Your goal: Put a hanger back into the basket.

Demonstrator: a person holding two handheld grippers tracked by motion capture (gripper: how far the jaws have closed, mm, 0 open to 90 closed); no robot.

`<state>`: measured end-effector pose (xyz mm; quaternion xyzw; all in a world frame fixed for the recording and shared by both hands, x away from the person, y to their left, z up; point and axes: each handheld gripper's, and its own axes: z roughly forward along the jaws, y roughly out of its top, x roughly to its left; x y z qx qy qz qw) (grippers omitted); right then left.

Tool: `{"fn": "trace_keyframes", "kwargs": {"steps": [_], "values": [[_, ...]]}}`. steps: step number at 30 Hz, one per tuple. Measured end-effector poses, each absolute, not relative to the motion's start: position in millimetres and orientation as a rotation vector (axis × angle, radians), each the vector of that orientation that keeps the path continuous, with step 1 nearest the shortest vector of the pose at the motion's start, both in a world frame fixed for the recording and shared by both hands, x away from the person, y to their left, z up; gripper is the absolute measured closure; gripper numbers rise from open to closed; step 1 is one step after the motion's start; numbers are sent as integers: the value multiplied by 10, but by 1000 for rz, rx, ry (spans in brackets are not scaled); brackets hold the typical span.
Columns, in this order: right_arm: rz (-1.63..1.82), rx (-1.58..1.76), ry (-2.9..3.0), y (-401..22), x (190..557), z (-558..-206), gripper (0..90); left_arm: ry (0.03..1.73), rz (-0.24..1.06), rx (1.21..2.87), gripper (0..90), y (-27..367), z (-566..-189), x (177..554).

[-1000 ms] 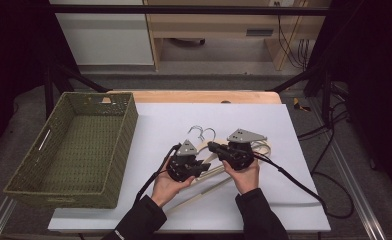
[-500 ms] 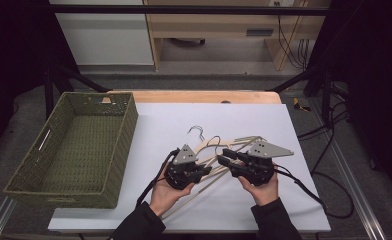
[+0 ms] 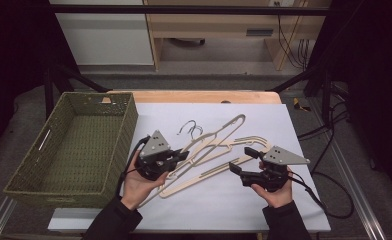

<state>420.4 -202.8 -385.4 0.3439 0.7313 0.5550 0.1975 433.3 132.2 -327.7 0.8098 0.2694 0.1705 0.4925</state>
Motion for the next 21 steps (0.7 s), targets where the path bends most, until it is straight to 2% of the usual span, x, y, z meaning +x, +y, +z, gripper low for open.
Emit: {"fn": "trace_keyframes", "kwargs": {"steps": [9,21], "values": [[1525,1012,2008,-2115,4204,-3881,98,686,523,1962,859,1758,-2968,4431],[1506,1032,2008,-2152,4208,-3902,79,749,547,1942,859,2411,-2738,4652]]}}
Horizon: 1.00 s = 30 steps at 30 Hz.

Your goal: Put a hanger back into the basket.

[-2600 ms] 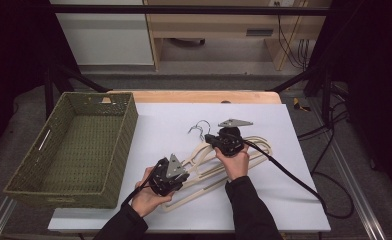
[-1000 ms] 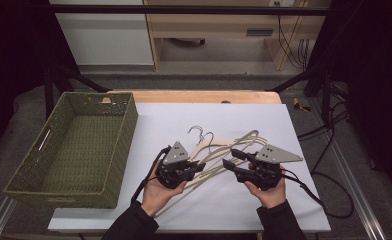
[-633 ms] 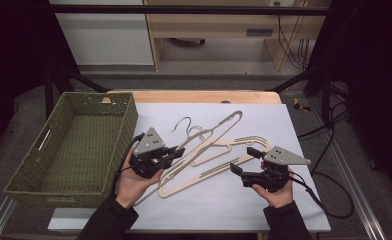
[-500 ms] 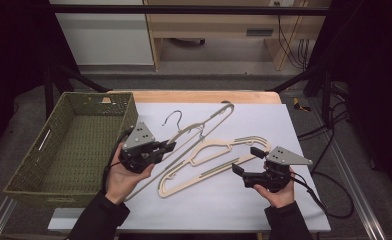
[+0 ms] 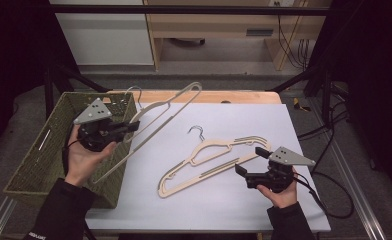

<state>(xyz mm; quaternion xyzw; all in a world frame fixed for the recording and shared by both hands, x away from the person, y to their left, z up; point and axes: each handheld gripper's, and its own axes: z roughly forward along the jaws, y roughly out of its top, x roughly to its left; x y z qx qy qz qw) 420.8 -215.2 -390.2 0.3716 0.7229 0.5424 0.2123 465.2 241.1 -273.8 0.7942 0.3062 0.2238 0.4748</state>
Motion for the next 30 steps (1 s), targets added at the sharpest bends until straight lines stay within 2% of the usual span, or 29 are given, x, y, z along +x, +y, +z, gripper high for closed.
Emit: {"fn": "trace_keyframes", "kwargs": {"steps": [18,30], "values": [[1500,1036,2016,-2159,4216,-3906,63,820,619,1934,859,3149,-2710,4798],[1489,1040,2018,-2152,4223,-3913,50,913,625,1931,859,3682,-2894,4875]]}}
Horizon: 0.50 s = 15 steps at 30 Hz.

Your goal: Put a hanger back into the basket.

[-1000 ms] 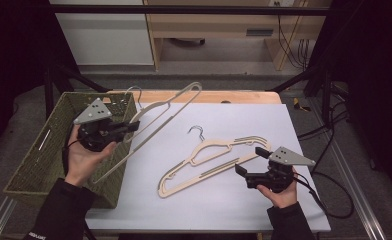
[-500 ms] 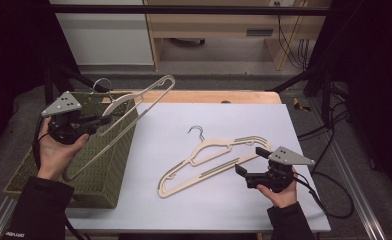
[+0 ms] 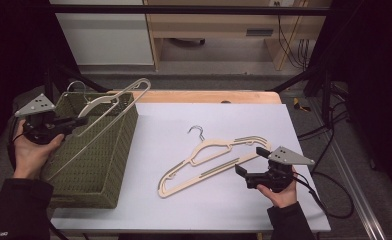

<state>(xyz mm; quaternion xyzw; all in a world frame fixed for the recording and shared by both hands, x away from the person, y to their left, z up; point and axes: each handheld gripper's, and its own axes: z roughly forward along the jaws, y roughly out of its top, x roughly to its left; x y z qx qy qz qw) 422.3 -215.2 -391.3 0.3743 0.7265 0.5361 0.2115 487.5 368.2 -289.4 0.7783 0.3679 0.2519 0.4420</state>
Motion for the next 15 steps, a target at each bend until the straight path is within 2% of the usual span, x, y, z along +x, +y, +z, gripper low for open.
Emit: {"fn": "trace_keyframes", "kwargs": {"steps": [15], "values": [[1477,1047,2024,-2132,4231,-3929,49,1038,568,1851,859,4108,-3153,4906]]}}
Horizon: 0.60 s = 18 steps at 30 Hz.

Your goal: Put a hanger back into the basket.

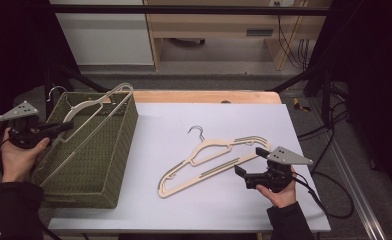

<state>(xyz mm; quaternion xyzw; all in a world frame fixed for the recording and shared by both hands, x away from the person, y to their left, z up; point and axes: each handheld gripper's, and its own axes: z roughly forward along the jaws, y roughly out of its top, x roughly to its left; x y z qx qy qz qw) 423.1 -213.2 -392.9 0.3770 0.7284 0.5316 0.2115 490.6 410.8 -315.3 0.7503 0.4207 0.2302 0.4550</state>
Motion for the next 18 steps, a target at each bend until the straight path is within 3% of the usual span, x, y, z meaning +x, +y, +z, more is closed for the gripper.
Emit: {"fn": "trace_keyframes", "kwargs": {"steps": [18], "values": [[1464,1044,2039,-2117,4236,-3946,49,1123,462,1798,861,4262,-3401,4830]]}}
